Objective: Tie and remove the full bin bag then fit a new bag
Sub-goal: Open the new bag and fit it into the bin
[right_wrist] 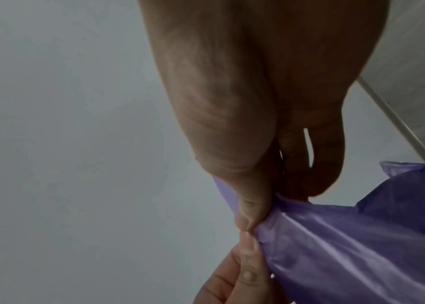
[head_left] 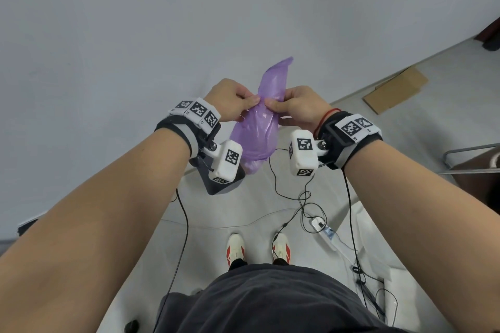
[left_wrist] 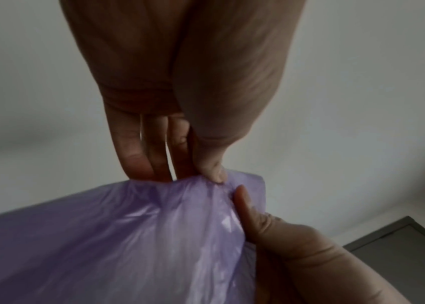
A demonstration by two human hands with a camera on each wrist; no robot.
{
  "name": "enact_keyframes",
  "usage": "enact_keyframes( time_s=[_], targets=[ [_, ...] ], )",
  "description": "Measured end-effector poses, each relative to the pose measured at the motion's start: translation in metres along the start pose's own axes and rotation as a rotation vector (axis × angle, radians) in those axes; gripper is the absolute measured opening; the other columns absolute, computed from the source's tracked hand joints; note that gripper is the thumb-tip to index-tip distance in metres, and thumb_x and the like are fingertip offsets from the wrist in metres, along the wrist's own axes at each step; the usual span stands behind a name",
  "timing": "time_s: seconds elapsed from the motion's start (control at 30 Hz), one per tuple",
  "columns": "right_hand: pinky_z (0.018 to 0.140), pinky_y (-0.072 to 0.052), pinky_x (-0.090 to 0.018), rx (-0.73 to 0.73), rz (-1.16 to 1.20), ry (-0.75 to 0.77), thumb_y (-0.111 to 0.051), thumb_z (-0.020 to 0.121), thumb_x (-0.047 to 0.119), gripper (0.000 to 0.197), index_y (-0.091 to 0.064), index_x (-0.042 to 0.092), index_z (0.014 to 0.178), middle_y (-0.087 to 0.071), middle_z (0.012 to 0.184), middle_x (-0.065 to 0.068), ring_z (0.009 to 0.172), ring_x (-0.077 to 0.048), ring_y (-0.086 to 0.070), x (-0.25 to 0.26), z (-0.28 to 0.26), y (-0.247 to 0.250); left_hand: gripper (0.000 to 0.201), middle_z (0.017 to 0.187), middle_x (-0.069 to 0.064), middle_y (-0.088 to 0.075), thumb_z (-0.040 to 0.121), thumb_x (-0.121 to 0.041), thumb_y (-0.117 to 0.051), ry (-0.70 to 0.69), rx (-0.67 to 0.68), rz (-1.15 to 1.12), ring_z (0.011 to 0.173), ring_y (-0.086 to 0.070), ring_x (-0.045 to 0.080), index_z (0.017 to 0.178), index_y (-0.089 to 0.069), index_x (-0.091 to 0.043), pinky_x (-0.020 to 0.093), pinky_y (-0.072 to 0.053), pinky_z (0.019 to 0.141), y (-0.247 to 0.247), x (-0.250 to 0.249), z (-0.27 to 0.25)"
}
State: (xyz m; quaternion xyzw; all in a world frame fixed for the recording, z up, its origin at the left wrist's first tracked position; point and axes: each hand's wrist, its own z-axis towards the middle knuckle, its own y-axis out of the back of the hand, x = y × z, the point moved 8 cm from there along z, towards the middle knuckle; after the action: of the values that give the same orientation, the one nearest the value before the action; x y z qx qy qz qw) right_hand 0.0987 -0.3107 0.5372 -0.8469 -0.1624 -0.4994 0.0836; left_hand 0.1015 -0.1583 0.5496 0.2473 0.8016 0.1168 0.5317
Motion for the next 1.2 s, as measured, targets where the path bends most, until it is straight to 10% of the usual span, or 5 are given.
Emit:
enact_keyframes(
  time_s=[0.23, 0.4, 0.63, 0.83, 1.2],
  targets=[
    [0.094, -0.046, -0.062, -0.065, 0.094, 0.040, -0.093, 0.053, 0.044, 0.081, -0.065, -0.017, 0.100, -0.065, 0.104, -0.036, 0.085, -0.032, -0.059, -0.001, -0.002, 0.001, 0.040, 0.107, 0.014, -0.074, 0.093, -0.043, -0.062, 0.011, 0.092, -0.185, 0.086, -0.073, 0.020, 0.109, -0.072, -0.007, 0.030, -0.061, 0.079, -0.009, -0.007, -0.010],
    [0.080, -0.059, -0.037, 0.007, 0.214, 0.056, -0.070, 0.087, 0.015, 0.018, -0.069, -0.004, 0.088, -0.071, 0.084, -0.015, 0.076, -0.025, -0.068, 0.001, -0.002, 0.001, 0.043, 0.104, 0.012, -0.075, 0.080, -0.034, -0.078, 0.044, 0.102, -0.231, 0.085, -0.074, 0.016, 0.112, -0.072, -0.006, 0.026, -0.060, 0.077, -0.010, -0.003, -0.014],
    [0.079, -0.057, -0.042, -0.118, 0.132, 0.041, -0.090, 0.054, 0.048, 0.078, -0.067, -0.011, 0.098, -0.067, 0.084, -0.021, 0.073, -0.029, -0.067, -0.001, -0.004, 0.004, 0.028, 0.095, 0.011, -0.076, 0.078, -0.019, -0.081, -0.011, 0.130, -0.203, 0.084, -0.074, 0.017, 0.103, -0.076, -0.007, 0.023, -0.059, 0.075, -0.019, -0.013, -0.023],
    [0.056, -0.045, -0.028, -0.183, -0.008, 0.028, -0.070, 0.062, 0.074, 0.066, -0.059, 0.010, 0.065, -0.057, 0.063, -0.012, 0.055, -0.021, -0.054, -0.003, -0.006, 0.005, 0.024, 0.089, 0.010, -0.076, 0.077, -0.025, -0.082, -0.013, 0.139, -0.208, 0.077, -0.073, 0.014, 0.095, -0.078, -0.010, 0.025, -0.060, 0.074, -0.026, -0.020, -0.029],
    [0.059, -0.052, -0.022, -0.033, 0.158, 0.068, -0.071, 0.088, 0.014, 0.024, -0.061, 0.007, 0.067, -0.060, 0.065, -0.006, 0.056, -0.013, -0.056, -0.010, -0.010, 0.006, 0.004, 0.081, 0.008, -0.068, 0.088, -0.010, -0.072, 0.064, 0.026, -0.223, 0.065, -0.066, 0.011, 0.090, -0.070, -0.008, 0.022, -0.061, 0.067, -0.011, -0.003, -0.027]
  ],
)
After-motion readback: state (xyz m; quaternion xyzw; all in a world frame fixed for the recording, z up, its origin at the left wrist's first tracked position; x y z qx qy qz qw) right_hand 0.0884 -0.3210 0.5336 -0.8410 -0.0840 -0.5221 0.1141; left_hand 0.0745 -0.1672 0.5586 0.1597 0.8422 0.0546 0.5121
